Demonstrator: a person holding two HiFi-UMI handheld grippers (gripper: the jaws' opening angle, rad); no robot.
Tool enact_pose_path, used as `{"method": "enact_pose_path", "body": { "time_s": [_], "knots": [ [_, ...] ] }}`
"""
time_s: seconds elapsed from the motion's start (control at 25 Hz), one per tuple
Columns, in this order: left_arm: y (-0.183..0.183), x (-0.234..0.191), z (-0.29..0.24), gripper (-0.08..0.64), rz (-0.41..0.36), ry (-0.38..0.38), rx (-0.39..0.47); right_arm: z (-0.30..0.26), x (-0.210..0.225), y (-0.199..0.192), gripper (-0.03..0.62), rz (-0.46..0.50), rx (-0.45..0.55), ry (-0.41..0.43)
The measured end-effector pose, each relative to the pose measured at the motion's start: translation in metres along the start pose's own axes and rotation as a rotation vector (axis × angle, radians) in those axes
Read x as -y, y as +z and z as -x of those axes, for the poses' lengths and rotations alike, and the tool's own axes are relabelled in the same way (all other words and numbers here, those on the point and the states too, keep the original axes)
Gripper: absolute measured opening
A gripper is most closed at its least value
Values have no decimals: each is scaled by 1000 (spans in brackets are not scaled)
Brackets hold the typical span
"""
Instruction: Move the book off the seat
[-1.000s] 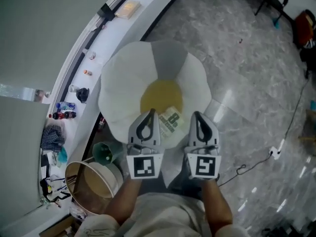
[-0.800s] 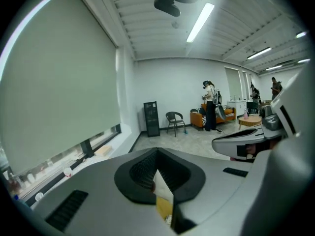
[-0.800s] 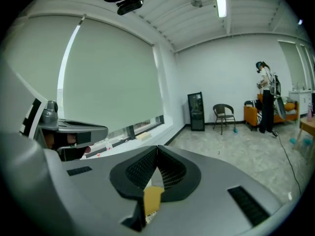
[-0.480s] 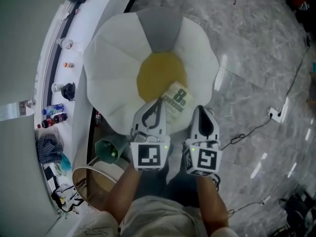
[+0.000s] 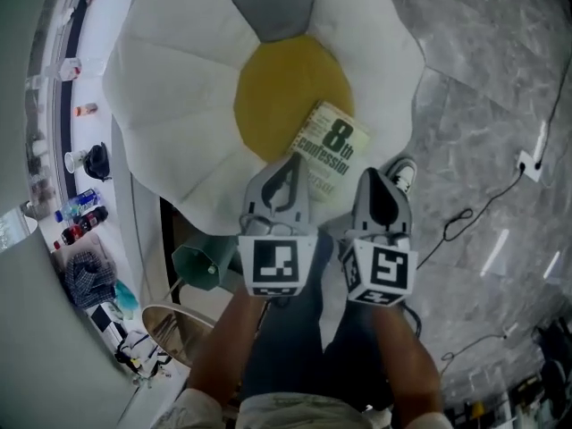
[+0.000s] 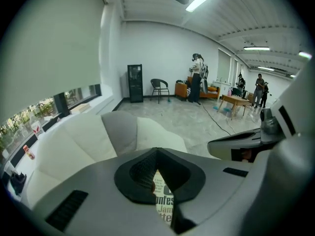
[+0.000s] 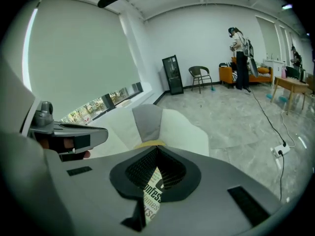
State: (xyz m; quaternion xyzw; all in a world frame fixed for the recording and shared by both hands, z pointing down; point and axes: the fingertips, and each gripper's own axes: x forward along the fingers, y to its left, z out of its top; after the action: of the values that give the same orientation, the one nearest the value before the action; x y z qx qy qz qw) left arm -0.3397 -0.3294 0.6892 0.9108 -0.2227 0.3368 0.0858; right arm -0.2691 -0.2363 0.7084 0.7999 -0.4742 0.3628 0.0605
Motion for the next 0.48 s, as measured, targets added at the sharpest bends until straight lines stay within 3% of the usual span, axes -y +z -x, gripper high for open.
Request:
{"method": "enact_pose_path", "body": {
  "time_s": [0.24, 0.48],
  "knots": [
    [-68, 2, -47, 3, -28, -19, -79, -43, 25, -74, 6, -70, -93, -74],
    [-140, 1, -85, 5, -15, -55, -180, -71, 32, -136, 38, -158, -161, -84]
  ]
}}
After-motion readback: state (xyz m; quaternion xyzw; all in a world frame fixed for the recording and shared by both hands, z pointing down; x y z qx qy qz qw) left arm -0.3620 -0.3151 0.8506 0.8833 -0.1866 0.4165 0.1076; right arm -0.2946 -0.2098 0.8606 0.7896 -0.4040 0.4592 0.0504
